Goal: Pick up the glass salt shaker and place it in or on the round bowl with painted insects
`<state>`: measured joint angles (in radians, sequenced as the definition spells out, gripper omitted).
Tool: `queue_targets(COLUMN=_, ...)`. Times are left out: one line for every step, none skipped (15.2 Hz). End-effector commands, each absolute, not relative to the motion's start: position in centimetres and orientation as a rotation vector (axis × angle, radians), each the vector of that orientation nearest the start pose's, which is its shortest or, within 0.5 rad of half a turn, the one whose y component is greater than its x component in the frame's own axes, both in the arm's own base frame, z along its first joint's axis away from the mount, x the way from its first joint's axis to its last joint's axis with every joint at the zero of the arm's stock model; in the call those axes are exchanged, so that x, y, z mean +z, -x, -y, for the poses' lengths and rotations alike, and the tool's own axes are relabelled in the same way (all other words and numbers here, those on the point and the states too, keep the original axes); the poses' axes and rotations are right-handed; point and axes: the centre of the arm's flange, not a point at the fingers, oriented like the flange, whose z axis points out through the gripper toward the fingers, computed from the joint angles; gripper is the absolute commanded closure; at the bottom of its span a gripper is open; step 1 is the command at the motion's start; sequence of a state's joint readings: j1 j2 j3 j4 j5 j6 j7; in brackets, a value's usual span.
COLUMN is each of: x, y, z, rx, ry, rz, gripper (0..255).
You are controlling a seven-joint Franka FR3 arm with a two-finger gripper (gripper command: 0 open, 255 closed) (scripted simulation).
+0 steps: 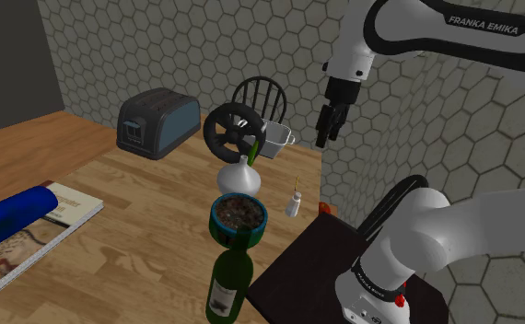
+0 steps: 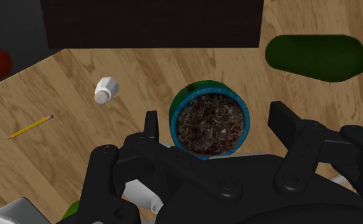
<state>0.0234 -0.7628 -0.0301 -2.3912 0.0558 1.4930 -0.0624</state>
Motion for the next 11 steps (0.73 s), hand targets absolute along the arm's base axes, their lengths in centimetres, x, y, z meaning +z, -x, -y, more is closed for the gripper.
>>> queue_targets(x=56.1, y=-30.2, z=-0.2, rx=0.204, ry=3.052, rz=0.101, gripper=0)
queue_targets(x=54.9, y=-30.4, z=0.3, rx=0.201, ry=3.054, rz=0.103, gripper=0)
queue_targets(x=53.8, y=-30.6, z=0.9, rx=0.198, ry=3.056, rz=0.106, gripper=0)
queue_targets(x=52.6, y=-30.8, z=1.5, rx=0.196, ry=3.058, rz=0.109, gripper=0)
queue_targets(x=51.5, y=-31.0, z=2.0, rx=0.193, ry=3.06, rz=0.112, gripper=0)
queue_targets(x=50.3, y=-31.2, z=2.6, rx=0.19, ry=3.061, rz=0.115, gripper=0)
queue_targets(x=49.2, y=-31.4, z=3.2, rx=0.187, ry=3.063, rz=0.117, gripper=0)
queue_targets(x=48.0, y=-31.7, z=3.7, rx=0.184, ry=3.065, rz=0.12, gripper=0)
queue_targets(x=46.9, y=-31.9, z=4.3, rx=0.182, ry=3.067, rz=0.123, gripper=0)
queue_targets(x=45.7, y=-32.1, z=4.8, rx=0.179, ry=3.068, rz=0.126, gripper=0)
queue_targets(x=44.6, y=-32.3, z=5.4, rx=0.176, ry=3.07, rz=0.129, gripper=0)
